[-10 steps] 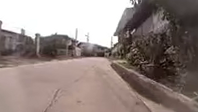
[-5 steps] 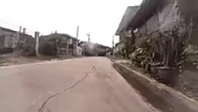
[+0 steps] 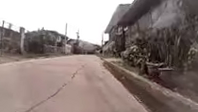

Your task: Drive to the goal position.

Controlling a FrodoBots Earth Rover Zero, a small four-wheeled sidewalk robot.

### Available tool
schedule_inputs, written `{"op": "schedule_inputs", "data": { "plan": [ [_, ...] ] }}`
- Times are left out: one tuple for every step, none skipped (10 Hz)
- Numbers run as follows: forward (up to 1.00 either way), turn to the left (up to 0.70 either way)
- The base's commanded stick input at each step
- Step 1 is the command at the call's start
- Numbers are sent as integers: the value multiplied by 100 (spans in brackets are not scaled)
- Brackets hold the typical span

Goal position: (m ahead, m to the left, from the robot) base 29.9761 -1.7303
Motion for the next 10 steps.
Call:
{"op": "schedule_inputs", "data": {
  "plan": [
    [85, 0],
    [85, 0],
    [85, 0],
    [85, 0],
    [85, 0],
    [85, 0],
    [85, 0],
    [85, 0],
    [85, 0],
    [85, 0]
  ]
}}
